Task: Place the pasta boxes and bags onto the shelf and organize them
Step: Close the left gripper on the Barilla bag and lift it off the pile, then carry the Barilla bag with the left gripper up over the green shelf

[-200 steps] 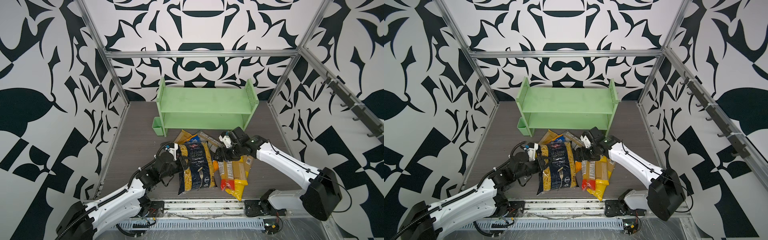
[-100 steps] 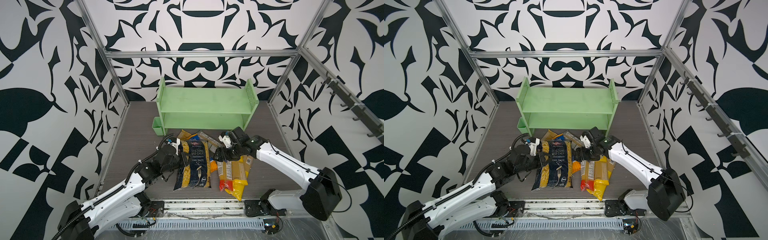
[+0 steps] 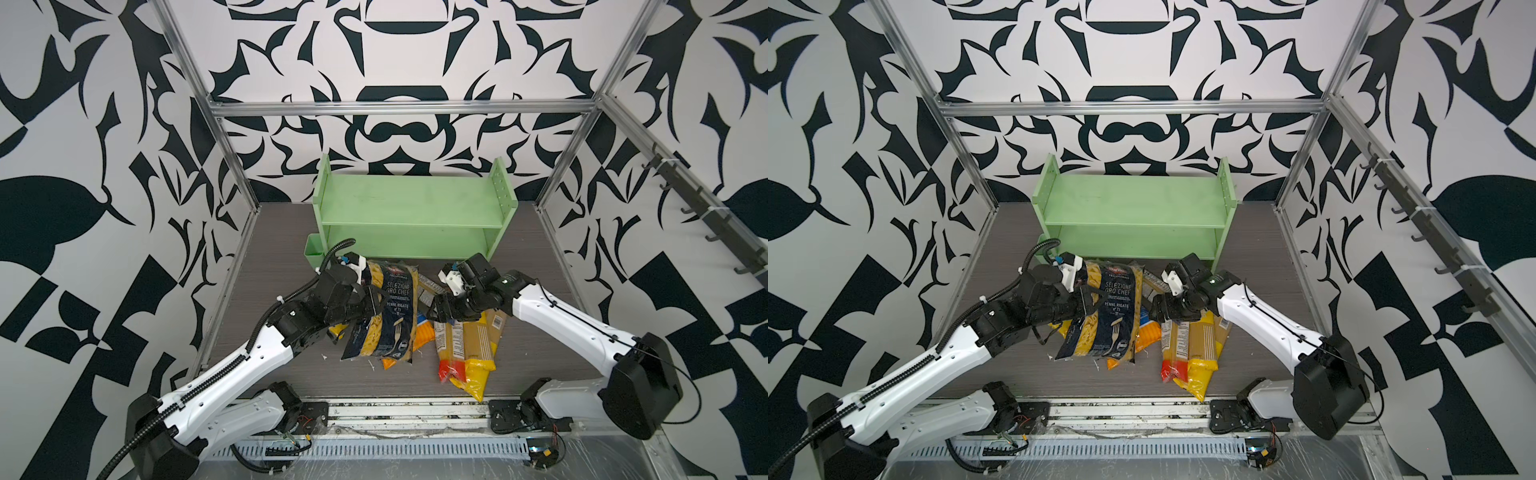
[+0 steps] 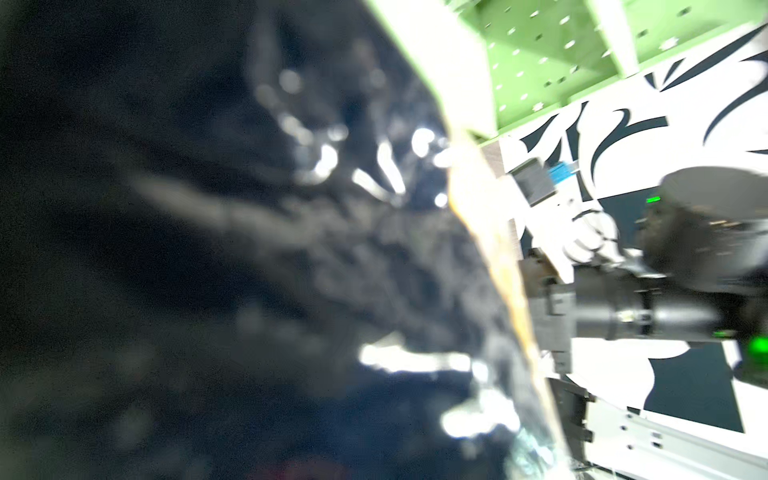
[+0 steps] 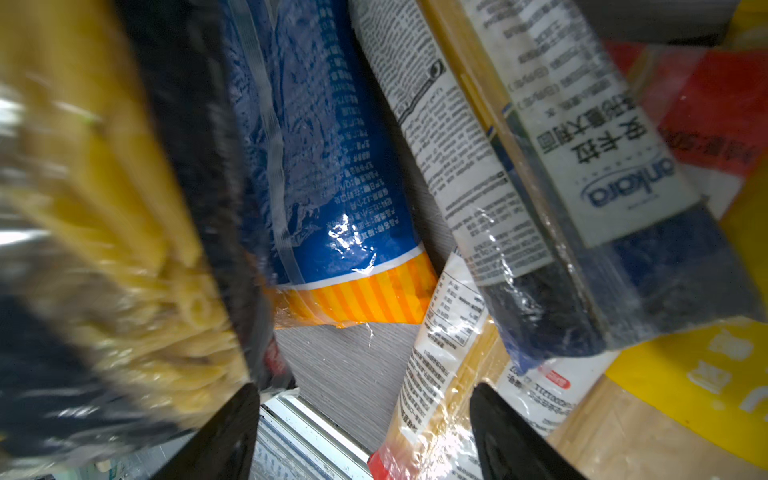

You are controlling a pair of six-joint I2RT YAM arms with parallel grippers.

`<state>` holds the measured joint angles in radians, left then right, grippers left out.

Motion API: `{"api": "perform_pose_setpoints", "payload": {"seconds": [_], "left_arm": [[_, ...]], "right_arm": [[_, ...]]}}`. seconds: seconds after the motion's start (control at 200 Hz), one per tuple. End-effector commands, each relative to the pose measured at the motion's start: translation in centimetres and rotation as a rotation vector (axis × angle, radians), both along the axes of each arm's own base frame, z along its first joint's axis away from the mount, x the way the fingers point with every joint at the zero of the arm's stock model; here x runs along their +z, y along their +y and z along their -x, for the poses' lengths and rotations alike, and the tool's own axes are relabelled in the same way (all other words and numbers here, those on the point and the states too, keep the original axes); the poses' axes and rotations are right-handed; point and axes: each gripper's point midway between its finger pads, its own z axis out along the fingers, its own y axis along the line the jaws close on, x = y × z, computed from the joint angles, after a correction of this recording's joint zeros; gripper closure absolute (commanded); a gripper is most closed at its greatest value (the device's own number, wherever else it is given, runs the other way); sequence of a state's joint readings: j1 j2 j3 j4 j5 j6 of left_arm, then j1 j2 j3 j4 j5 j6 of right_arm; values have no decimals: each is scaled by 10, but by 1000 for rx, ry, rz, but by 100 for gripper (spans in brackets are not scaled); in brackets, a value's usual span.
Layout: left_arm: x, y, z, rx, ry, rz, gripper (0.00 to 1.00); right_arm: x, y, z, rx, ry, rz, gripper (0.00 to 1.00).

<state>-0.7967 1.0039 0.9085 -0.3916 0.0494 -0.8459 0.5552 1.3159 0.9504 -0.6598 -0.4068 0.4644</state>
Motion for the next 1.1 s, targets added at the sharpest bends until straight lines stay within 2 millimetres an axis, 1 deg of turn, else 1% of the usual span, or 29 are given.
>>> {"api": "perform_pose_setpoints", "payload": {"seconds": [0.0,0.195,0.44,0.68,0.835,0.945,1.035,1.065,1.075,1.095], "left_arm": [[111,-19,-6,-60,-222,231,100],[138,-24,-6,-89,-247,242,100],[159,-23,-7,-95,-282,238,100],[186,-23,-11,-106,-330,195,100],[210,-28,-16,-126,-364,180,100],[232,-32,-18,-149,-398,198,100],[246,-34,-23,-160,-419,210,100],[255,-32,-22,-160,-438,224,100],[249,-37,-29,-160,-423,211,100],[249,-39,-33,-161,-423,208,100]], "right_arm": [[10,-2,-1,8,-34,-38,18],[14,-8,0,-1,-36,-45,18],[14,-15,7,2,-32,-33,18],[17,-21,11,-1,-36,-22,18],[21,-26,13,-9,-51,-12,18],[22,-29,17,-18,-57,-13,18],[23,-31,19,-23,-59,-12,18],[23,-33,20,-26,-60,-9,18],[23,-33,20,-26,-61,-10,18],[23,-33,20,-26,-62,-8,18]]}}
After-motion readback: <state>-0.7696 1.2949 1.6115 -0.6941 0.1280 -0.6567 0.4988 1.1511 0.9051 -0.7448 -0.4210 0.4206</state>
